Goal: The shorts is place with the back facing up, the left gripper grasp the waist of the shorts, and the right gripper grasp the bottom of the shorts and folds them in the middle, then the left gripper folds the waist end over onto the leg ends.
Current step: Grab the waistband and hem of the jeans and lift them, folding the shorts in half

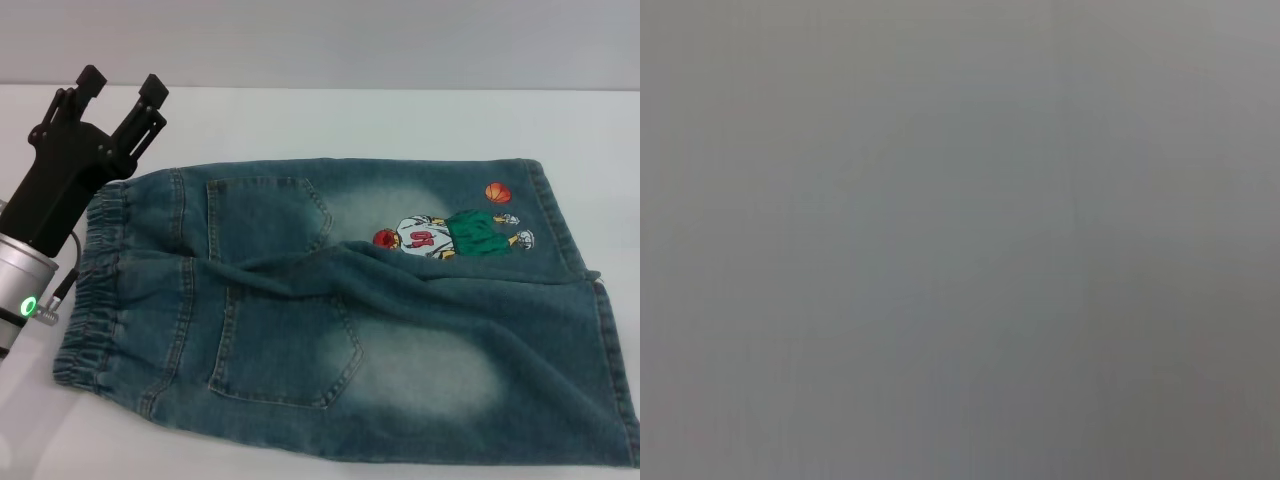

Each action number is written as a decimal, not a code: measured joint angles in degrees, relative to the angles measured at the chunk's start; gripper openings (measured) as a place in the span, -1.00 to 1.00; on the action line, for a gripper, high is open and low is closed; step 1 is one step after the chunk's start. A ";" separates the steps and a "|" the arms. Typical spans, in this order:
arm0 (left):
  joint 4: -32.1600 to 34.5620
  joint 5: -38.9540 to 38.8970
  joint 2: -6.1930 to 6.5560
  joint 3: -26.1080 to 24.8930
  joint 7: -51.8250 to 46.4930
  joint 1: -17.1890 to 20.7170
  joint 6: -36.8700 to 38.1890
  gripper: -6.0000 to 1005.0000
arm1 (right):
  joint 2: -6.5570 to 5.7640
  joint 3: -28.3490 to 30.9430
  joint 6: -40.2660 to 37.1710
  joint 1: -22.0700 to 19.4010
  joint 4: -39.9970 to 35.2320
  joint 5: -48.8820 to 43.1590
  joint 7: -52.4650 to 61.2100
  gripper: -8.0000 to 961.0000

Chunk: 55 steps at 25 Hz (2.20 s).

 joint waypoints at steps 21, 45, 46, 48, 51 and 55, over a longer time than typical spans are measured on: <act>0.55 0.42 0.23 1.02 -1.73 -0.57 -0.51 0.68 | 0.00 0.00 0.47 0.10 -0.45 0.00 0.00 -0.16; 0.76 10.69 6.33 3.10 -26.51 -14.33 -6.07 0.68 | 0.00 0.00 1.23 0.06 -0.44 0.00 0.00 -0.16; 0.76 10.69 6.33 3.10 -26.51 -14.33 -6.07 0.68 | 0.00 0.00 1.50 0.05 -0.44 0.00 0.00 -0.16; 3.96 26.95 10.09 -3.29 -39.83 -18.13 -5.75 0.68 | 0.00 0.01 1.81 0.00 -0.47 0.00 0.00 -0.16; 3.96 26.95 10.09 -3.29 -39.83 -18.13 -5.75 0.68 | -0.01 0.00 1.88 -0.05 -0.59 0.00 0.00 -0.16; 14.33 55.92 13.20 -19.23 -57.21 -16.62 -4.75 0.68 | -0.07 0.00 2.46 0.00 -1.06 0.00 0.00 -0.16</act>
